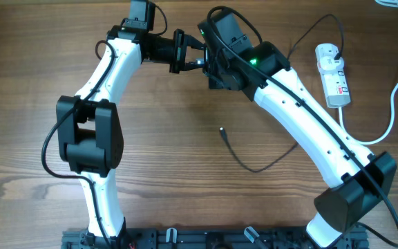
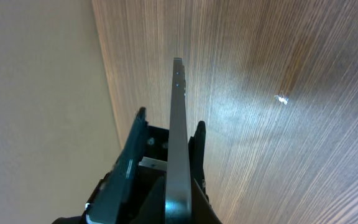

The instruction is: Plug charger to phone and switch on socket

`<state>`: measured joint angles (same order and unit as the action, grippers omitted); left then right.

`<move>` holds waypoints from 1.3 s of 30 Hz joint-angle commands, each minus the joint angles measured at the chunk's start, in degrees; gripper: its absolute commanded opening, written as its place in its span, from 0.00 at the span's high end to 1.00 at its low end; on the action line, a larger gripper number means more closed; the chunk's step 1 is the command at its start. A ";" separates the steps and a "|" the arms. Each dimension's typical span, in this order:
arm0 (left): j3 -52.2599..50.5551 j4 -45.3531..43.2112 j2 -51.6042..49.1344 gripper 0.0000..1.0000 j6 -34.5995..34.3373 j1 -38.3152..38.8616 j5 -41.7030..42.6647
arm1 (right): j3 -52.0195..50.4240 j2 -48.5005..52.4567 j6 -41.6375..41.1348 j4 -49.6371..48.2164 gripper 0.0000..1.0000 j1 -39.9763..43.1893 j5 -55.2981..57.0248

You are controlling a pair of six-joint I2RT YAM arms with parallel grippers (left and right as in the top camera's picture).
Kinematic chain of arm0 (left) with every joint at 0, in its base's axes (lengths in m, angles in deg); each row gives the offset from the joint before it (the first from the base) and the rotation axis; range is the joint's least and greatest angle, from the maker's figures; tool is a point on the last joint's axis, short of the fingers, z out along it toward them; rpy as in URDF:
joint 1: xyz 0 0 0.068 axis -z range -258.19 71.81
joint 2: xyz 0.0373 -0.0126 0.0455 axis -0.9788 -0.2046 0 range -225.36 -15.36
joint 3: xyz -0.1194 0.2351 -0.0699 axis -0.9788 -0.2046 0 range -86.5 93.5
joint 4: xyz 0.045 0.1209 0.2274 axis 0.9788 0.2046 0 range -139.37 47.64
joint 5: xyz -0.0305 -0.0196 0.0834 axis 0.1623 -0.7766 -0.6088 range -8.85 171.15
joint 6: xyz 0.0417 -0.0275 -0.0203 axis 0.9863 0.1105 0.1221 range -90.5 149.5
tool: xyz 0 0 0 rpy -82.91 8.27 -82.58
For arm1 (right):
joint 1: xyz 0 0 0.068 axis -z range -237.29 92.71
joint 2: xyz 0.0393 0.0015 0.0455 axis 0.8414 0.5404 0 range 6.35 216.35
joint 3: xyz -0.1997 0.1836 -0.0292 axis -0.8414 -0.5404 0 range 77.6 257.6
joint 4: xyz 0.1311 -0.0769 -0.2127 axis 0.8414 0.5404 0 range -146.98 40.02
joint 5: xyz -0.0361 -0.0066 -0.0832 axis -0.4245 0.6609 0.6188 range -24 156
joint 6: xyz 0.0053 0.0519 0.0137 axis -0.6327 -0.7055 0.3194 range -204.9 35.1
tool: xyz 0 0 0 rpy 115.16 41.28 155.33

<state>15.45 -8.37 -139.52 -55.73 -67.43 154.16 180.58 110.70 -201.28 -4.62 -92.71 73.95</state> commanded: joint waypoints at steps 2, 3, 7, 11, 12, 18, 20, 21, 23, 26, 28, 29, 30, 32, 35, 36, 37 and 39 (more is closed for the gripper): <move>0.28 -0.15 2.03 0.68 -0.74 -0.02 1.33 | 1.55 -1.70 -2.29 0.81 0.95 -0.31 -1.70; 0.28 -0.15 2.03 0.70 -0.72 -0.02 1.33 | 1.55 -1.70 -2.27 0.81 0.96 -0.31 -1.86; 0.28 -0.37 2.03 0.75 -0.70 -0.02 1.33 | 1.55 -1.70 -1.44 0.83 0.95 -0.31 -2.54; 0.28 -0.63 2.03 0.92 -0.50 -0.02 1.27 | 1.55 -1.70 1.62 0.70 0.87 -0.31 -2.54; 0.28 -0.74 2.03 0.96 -0.50 -0.02 1.20 | 1.55 -1.70 2.43 0.68 0.87 -0.31 -2.54; 0.28 -3.56 2.03 0.96 2.29 -0.09 -2.71 | 1.55 -1.84 10.64 0.68 0.70 -0.28 -2.47; 0.28 -3.52 2.03 0.96 5.60 -0.39 -8.98 | 1.55 -2.25 16.59 0.87 0.69 0.02 -2.58; 0.28 -3.52 2.03 0.96 8.20 -0.59 -13.03 | 1.55 -2.86 20.63 1.05 0.68 0.09 -2.51; 0.28 -3.54 2.03 0.96 24.28 -1.66 -24.50 | 1.55 -6.03 47.39 2.69 0.64 0.85 -1.60; 0.28 -3.50 2.03 0.96 37.92 -1.77 -28.26 | 1.55 -7.69 63.30 5.35 0.48 1.77 -1.66; 0.28 -2.95 2.45 0.96 46.36 -1.60 -27.41 | 1.55 -7.85 70.93 8.92 0.20 2.73 -1.62; 0.28 -2.40 3.17 0.96 50.16 -1.49 -27.30 | 1.55 -7.63 73.88 11.56 0.11 3.56 -1.62; 0.28 -1.73 3.85 0.96 53.05 -1.44 -27.30 | 1.55 -7.21 76.24 13.57 0.07 4.31 -1.64; 0.28 -0.87 6.93 0.96 59.49 -1.46 -28.00 | 0.98 -6.05 83.56 17.14 0.01 5.97 -1.66; 0.28 -0.22 13.73 0.96 62.40 -1.16 -36.11 | -2.05 -4.52 90.09 17.14 0.01 7.13 -1.55; 0.28 0.09 15.72 0.96 62.10 -0.94 -40.30 | -2.86 -3.91 90.79 16.90 0.01 7.19 -1.60; 0.28 0.42 17.42 0.96 62.12 -0.74 -43.87 | -3.63 -3.30 89.33 16.90 0.01 7.17 -2.21; 0.28 1.49 19.21 0.96 62.12 -0.59 -50.31 | -5.86 -2.34 88.19 16.26 0.01 7.04 -4.72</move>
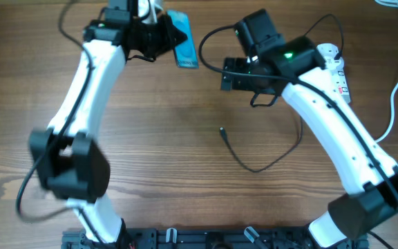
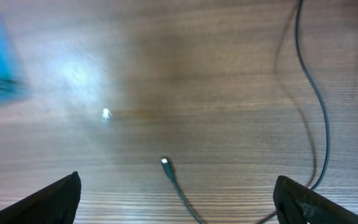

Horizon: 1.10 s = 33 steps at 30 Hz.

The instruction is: Plug charger to phone and switch on socket

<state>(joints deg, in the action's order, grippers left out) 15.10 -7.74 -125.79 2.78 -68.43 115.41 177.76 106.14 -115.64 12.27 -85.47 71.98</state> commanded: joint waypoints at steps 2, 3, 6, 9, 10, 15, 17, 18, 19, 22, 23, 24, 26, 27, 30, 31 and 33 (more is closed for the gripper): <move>0.63 4.66 5.84 0.96 3.61 0.20 -14.23 | -6.91 3.17 9.62 -3.61 0.01 -0.48 -5.73; 0.63 6.93 5.84 0.96 3.61 -0.02 -14.23 | -10.08 3.69 13.90 -6.10 0.01 -0.61 -7.72; 0.61 9.46 5.64 0.96 4.09 -0.07 -15.26 | -16.46 4.50 16.33 -9.66 0.08 -0.61 -12.09; 0.61 9.38 5.64 0.96 4.07 0.50 -17.86 | -22.86 5.09 20.46 -14.45 0.26 -1.11 -16.61; 0.61 9.27 5.64 0.96 4.07 0.70 -18.43 | -24.76 5.33 20.41 -15.89 0.32 -1.49 -15.98; 0.61 9.29 5.64 0.96 4.04 0.85 -18.73 | -29.73 7.10 20.22 -19.82 0.46 -2.64 -13.44; 0.61 9.31 5.64 0.96 4.04 0.85 -18.73 | -29.79 8.15 20.02 -19.87 0.51 -3.17 -12.39; 0.61 9.29 5.64 0.96 4.04 0.85 -18.73 | -29.79 8.55 20.02 -20.20 0.51 -3.69 -12.15; 0.61 9.27 5.64 0.96 4.04 0.85 -18.73 | -29.79 8.96 20.02 -20.41 0.51 -4.26 -11.50; 0.61 9.29 5.64 0.96 4.04 0.85 -18.73 | -29.79 10.95 18.16 -20.35 0.51 -6.80 -5.66; 0.61 9.29 5.64 0.96 4.04 0.85 -18.73 | -29.79 11.89 18.14 -20.35 0.51 -7.52 -5.11; 0.61 9.31 5.64 0.96 4.04 0.85 -18.75 | -29.79 12.63 18.05 -20.52 0.52 -8.20 -5.14; 0.61 9.33 5.64 0.96 4.04 0.83 -18.75 | -29.79 13.64 18.08 -21.07 0.52 -9.09 -5.14; 0.61 9.31 5.64 0.96 4.04 0.83 -18.75 | -29.79 13.92 18.08 -21.46 0.53 -9.38 -5.14; 0.61 9.29 5.64 0.96 4.04 0.83 -18.75 | -29.79 14.53 17.88 -21.92 0.64 -9.84 -4.59; 0.61 9.29 5.64 0.96 4.04 0.83 -18.75 | -29.79 14.88 17.14 -21.81 0.66 -9.84 -3.17; 0.61 9.29 5.64 0.96 4.04 0.83 -18.75 | -29.79 15.34 17.03 -21.44 0.71 -9.84 -1.73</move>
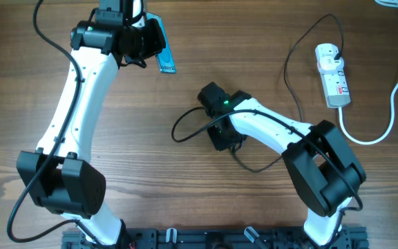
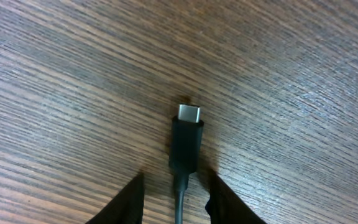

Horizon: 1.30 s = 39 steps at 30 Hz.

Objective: Plug charger to phone and switch on socket
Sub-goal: 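Grasp the black USB-C plug with the right gripper, then lift the plug with the right gripper toward the phone's bottom port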

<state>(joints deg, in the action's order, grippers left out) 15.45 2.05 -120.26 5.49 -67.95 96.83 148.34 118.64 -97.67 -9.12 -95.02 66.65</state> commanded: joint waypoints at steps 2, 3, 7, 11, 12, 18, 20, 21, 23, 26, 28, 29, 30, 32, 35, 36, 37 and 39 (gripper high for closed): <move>0.26 -0.50 0.11 0.96 1.33 0.35 -0.17 | -0.37 2.93 -0.94 -0.04 0.77 -0.28 3.34; 0.26 -0.50 0.11 0.96 1.33 0.35 -0.17 | -0.37 2.93 -0.96 -0.11 0.79 -0.28 3.34; 0.26 -0.55 0.11 0.96 1.33 0.35 -0.17 | -0.37 2.95 -0.92 -0.72 0.82 -0.28 3.37; 0.26 -0.52 0.11 0.96 1.33 0.35 -0.17 | -0.37 2.95 -0.87 -1.42 0.85 -0.28 3.41; 0.26 -0.52 0.11 0.96 1.33 0.35 -0.17 | -0.37 2.95 -0.90 -1.73 0.86 -0.28 3.41; 0.26 -0.52 0.11 0.96 1.31 0.37 0.13 | 0.39 2.93 -3.15 -3.21 0.96 -0.17 2.21; 0.26 -0.55 0.11 0.96 1.31 0.35 1.53 | 2.19 2.54 -3.98 -2.25 0.96 -0.11 1.81; 0.26 -0.66 0.11 0.96 1.31 0.35 2.54 | 3.28 2.16 -4.26 -1.40 0.96 -0.07 1.81; 0.26 -1.64 0.11 0.96 1.31 0.35 5.14 | 5.86 0.79 -4.33 0.96 0.96 0.11 0.98; 0.26 -6.93 0.11 0.96 1.33 -0.50 14.58 | 8.09 -4.74 -3.96 3.02 0.96 1.62 -6.40; 0.26 -11.04 0.11 0.96 1.29 -1.95 23.17 | 8.07 -9.31 -3.87 3.04 0.96 3.37 -11.78; 0.26 -12.83 0.11 0.96 1.27 -2.67 27.30 | 8.09 -11.39 -3.85 3.02 0.96 4.22 -13.97; 0.26 -14.51 0.11 0.96 1.03 -3.41 31.15 | 8.07 -13.64 -3.85 2.93 0.96 5.20 -16.26; 0.26 -17.42 0.11 0.96 -1.27 -4.81 37.20 | 8.07 -18.71 -3.85 2.14 0.96 7.58 -22.51; 0.26 -21.59 0.11 0.96 -5.14 -6.14 44.57 | 8.07 -24.65 -3.91 0.55 0.96 10.40 -29.09; 0.26 -23.04 0.11 0.96 -5.70 -6.25 47.01 | 8.07 -25.83 -3.91 -0.13 0.96 10.95 -31.01; 0.26 -25.03 0.11 0.96 -7.08 -6.25 49.77 | 8.07 -26.91 -3.96 -1.14 0.96 11.17 -33.57; 0.26 -28.59 0.11 0.96 -11.19 -6.21 54.29 | 8.07 -27.23 -5.68 -2.40 0.96 11.15 -34.38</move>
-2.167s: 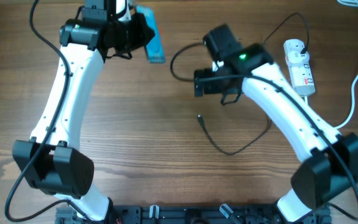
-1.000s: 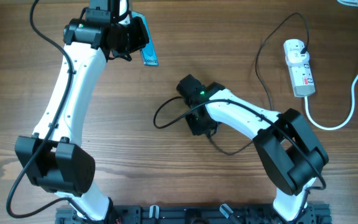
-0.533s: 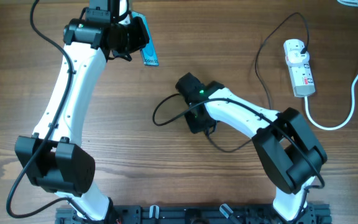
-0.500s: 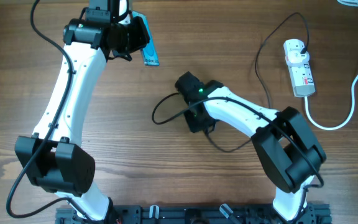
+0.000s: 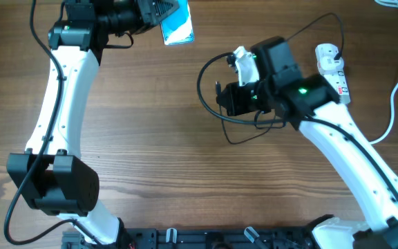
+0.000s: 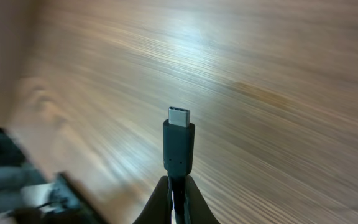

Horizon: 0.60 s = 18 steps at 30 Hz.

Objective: Plug charger to phone and switch on socket
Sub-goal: 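Lift the plug with the right gripper toward the phone's bottom port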

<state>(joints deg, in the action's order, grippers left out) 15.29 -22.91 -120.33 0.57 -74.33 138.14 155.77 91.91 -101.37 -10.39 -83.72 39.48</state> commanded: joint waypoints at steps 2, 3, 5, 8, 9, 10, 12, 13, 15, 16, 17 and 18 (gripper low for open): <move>0.42 -5.33 0.17 0.96 -7.65 0.26 15.96 | 0.46 -0.37 -2.95 -2.34 0.96 -0.15 -7.23; 0.42 -5.75 0.17 0.96 -7.63 0.28 17.35 | 0.46 -0.37 -3.06 -3.21 0.96 -0.15 -7.28; 0.42 -5.86 0.17 0.96 -7.61 0.42 18.95 | 0.48 -0.37 -3.21 -5.90 0.96 -0.15 -9.16; 0.42 -5.60 0.17 0.96 -7.58 0.42 19.52 | 0.48 -0.37 -4.72 -10.08 0.96 -0.15 -11.26; 0.42 -5.42 0.17 0.96 -7.54 0.42 19.50 | 0.48 -0.39 -5.70 -10.54 0.96 -0.15 -10.54; 0.42 -5.20 0.17 0.96 -7.50 0.44 19.45 | 0.48 -0.39 -6.21 -10.75 0.96 -0.15 -9.70; 0.42 -4.26 0.17 0.96 -7.15 0.61 18.80 | 0.50 -0.39 -6.27 -10.58 0.96 -0.15 -7.93; 0.42 -2.97 0.17 0.96 -5.75 0.76 17.55 | 0.59 -0.42 -6.27 -10.29 0.96 -0.15 -6.93; 0.42 0.00 0.17 0.96 -2.40 1.18 14.64 | 0.74 -0.57 -6.27 -9.57 0.96 -0.24 -4.87; 0.42 1.66 0.17 0.96 -1.27 1.38 12.92 | 0.74 -0.70 -6.25 -9.25 0.95 -0.42 -3.80; 0.42 3.48 0.17 0.96 -0.48 1.70 10.62 | 0.74 -0.72 -6.21 -8.87 0.96 -0.81 -2.38; 0.42 5.70 0.17 0.96 0.79 2.45 7.02 | 0.76 -0.72 -6.23 -8.33 0.96 -1.53 -0.07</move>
<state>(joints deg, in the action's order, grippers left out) 15.29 -20.13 -120.33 -3.65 -73.42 151.91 155.75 91.29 -106.99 -19.48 -83.99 33.95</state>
